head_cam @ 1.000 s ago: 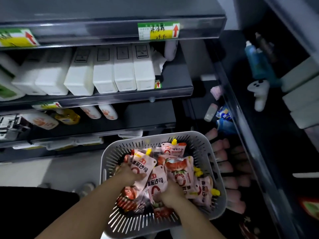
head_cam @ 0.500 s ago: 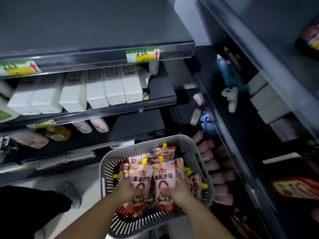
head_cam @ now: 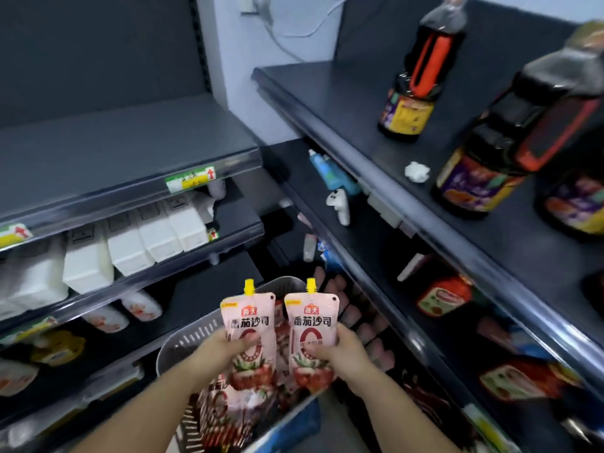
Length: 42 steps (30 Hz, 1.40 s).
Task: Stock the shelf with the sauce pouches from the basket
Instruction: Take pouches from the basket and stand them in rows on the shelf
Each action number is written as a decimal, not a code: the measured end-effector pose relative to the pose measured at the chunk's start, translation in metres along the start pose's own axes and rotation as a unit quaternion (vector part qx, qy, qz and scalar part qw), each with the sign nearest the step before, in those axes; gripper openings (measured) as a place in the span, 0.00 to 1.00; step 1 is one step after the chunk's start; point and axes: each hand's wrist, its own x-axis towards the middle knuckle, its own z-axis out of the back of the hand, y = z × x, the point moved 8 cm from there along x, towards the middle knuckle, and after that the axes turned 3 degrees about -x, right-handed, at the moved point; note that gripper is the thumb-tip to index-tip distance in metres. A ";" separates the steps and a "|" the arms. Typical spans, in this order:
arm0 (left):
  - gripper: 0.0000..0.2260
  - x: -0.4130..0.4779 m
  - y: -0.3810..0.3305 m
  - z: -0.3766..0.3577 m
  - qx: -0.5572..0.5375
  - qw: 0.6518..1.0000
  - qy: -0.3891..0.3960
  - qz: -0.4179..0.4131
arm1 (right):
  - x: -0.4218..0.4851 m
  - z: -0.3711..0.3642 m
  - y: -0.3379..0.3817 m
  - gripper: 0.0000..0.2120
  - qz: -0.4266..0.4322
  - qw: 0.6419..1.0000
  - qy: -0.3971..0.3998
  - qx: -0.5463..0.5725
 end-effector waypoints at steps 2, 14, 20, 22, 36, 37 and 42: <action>0.22 0.005 -0.023 -0.015 -0.003 1.000 0.002 -0.017 | -0.014 0.016 0.010 0.17 0.020 1.000 -0.013 0.011; 0.28 -0.050 -0.137 -0.198 -0.010 0.978 0.172 -0.119 | -0.159 0.168 0.040 0.18 0.143 0.973 -0.172 0.057; 0.29 -0.120 -0.139 -0.325 0.004 0.942 0.293 -0.164 | -0.287 0.239 0.020 0.19 0.204 0.950 -0.228 0.062; 0.28 -0.149 -0.133 -0.366 0.003 0.929 0.327 -0.172 | -0.336 0.262 0.009 0.19 0.216 0.944 -0.242 0.059; 0.23 -0.392 -0.059 -0.691 0.063 0.838 0.486 -0.239 | -0.699 0.417 -0.151 0.19 0.214 0.840 -0.493 0.076; 0.20 -0.409 -0.053 -0.715 0.071 0.829 0.495 -0.251 | -0.722 0.427 -0.164 0.18 0.212 0.829 -0.512 0.080; 0.18 -0.489 -0.026 -0.819 0.098 0.774 0.560 -0.278 | -0.811 0.475 -0.223 0.18 0.200 0.778 -0.584 0.115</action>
